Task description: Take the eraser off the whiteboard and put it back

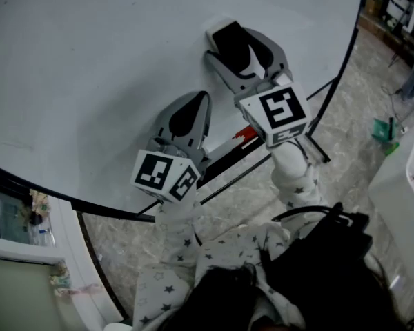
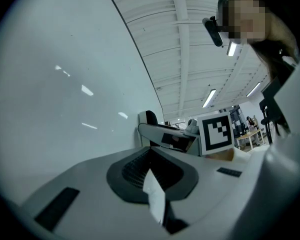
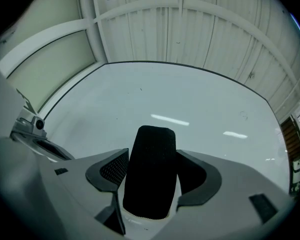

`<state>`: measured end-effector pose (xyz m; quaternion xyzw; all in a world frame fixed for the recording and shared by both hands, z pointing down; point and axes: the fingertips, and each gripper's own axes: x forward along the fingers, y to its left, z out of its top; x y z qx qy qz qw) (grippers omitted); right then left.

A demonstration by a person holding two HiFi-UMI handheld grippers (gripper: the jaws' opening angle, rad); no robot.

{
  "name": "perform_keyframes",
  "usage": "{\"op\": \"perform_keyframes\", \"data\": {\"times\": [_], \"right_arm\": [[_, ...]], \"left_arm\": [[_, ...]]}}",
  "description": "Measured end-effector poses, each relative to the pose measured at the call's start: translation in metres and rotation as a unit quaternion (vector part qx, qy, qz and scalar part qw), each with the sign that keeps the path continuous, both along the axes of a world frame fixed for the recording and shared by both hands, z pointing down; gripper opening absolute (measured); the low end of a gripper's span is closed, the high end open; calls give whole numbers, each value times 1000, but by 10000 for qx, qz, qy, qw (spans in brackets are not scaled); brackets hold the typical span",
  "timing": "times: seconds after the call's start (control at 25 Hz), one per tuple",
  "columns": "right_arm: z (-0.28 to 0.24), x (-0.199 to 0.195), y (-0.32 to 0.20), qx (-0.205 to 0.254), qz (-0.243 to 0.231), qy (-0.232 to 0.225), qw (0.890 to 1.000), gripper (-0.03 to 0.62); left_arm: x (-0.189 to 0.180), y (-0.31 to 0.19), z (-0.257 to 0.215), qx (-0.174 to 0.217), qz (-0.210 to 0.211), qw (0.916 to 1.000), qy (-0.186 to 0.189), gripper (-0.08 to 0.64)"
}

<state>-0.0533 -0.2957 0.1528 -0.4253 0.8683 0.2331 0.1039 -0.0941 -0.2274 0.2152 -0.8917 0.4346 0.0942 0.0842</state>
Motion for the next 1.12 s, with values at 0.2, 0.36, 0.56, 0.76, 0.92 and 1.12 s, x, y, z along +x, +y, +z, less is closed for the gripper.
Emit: {"op": "perform_keyframes", "data": {"times": [0.2, 0.36, 0.56, 0.76, 0.92, 1.12], "right_arm": [[0, 0, -1, 29, 42, -18, 10000, 281], [-1, 3, -1, -62, 39, -180, 9998, 268], [-1, 3, -1, -109, 38, -131, 9998, 262], [2, 2, 3, -179, -43, -172, 9997, 262], [0, 7, 11, -155, -105, -188, 9996, 262], [8, 19, 20, -262, -217, -290, 9990, 262]], "left_arm": [[-3, -3, 1, -4, -26, 10000, 0, 2], [-4, -3, 1, -11, -50, 10000, 13, 2], [-2, -3, 0, -5, -37, 10000, 7, 2], [-1, 0, 0, -1, -21, 10000, 14, 2], [-1, 2, -1, 16, -36, 10000, 17, 2], [5, 6, 3, -30, 11, 10000, 71, 2]]}}
